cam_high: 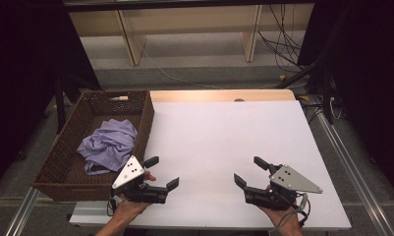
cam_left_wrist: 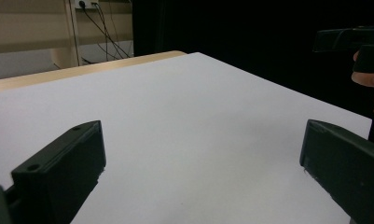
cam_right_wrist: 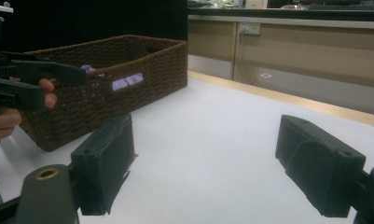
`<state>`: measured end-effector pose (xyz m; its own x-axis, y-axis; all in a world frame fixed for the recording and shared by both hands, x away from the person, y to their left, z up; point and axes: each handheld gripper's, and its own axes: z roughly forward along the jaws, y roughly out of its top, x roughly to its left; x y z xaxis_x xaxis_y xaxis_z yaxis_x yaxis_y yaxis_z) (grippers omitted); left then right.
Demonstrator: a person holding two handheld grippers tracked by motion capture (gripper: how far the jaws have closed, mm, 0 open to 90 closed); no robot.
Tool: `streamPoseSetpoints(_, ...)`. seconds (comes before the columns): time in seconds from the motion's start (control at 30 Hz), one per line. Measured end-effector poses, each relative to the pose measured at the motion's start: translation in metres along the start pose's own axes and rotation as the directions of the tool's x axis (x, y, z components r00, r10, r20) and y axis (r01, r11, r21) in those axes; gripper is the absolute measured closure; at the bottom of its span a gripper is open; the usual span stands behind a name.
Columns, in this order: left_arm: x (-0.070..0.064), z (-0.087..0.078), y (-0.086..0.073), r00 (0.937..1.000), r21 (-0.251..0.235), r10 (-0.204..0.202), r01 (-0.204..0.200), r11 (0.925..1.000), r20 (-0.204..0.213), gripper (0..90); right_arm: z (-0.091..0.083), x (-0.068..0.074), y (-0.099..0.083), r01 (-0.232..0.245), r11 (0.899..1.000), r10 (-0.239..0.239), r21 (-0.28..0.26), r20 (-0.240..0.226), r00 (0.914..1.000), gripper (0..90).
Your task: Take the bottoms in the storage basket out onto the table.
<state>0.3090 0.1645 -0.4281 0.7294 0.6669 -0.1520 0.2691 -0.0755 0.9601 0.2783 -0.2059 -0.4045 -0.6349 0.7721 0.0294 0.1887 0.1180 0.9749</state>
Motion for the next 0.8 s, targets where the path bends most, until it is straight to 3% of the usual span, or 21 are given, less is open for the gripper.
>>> streamPoseSetpoints(0.8,0.0015,-0.0004,0.0036,0.9999,0.01,-0.005,0.005,0.9999,-0.015,0.0,0.001,-0.0005,0.0002,0.004,1.0,-0.004,-0.005,0.008,1.0,20.6)
